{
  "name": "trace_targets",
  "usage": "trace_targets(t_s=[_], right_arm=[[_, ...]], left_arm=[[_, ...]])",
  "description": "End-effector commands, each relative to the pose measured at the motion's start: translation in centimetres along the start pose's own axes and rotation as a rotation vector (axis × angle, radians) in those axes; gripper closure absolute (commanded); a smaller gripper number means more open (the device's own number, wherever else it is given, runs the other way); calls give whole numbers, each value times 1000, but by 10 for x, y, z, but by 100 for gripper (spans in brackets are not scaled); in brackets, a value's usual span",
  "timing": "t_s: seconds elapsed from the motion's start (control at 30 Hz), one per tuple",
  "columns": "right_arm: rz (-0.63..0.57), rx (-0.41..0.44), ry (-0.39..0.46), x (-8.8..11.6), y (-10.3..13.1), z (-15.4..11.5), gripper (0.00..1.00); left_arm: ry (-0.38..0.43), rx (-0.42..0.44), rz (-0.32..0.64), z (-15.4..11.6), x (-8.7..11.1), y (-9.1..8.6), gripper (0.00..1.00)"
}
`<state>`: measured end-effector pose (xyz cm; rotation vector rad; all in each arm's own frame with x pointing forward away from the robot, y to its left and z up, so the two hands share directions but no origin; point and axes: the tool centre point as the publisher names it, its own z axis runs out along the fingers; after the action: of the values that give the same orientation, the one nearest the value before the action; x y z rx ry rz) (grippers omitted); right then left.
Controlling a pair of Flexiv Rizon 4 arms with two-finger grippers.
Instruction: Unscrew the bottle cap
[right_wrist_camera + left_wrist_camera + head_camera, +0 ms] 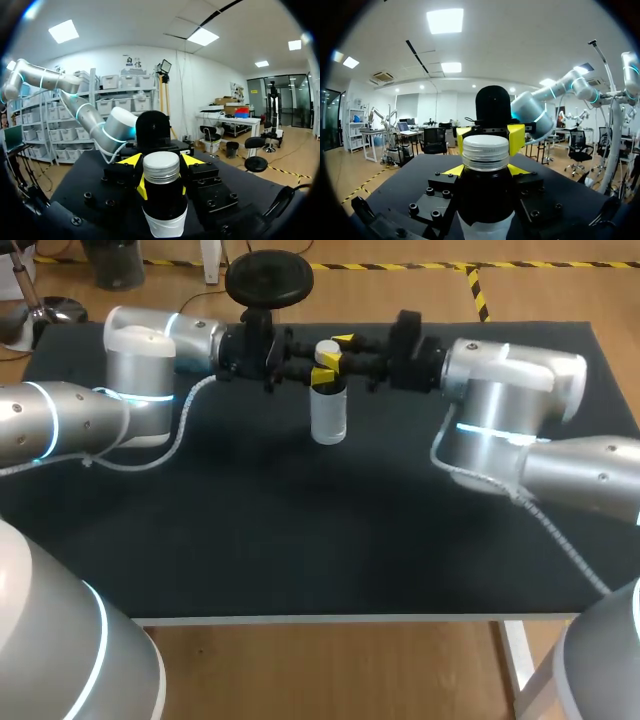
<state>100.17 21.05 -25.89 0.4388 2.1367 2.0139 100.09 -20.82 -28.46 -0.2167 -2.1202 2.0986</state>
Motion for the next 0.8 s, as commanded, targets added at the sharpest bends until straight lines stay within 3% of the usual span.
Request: trace_targets(t_s=[0.03,0.33,0.57,0.8], right_arm=[[-1,6,367,-4,-3,-5,100],[-1,18,583,5,-4,0,100],[7,108,780,13,-1,5,100],[34,144,951,19,0,7,100]], left_arm=[[0,1,1,-2,0,-1,100],[0,1,1,-2,0,-1,100],[0,1,1,-2,0,-1,100],[0,1,1,-2,0,-1,100]])
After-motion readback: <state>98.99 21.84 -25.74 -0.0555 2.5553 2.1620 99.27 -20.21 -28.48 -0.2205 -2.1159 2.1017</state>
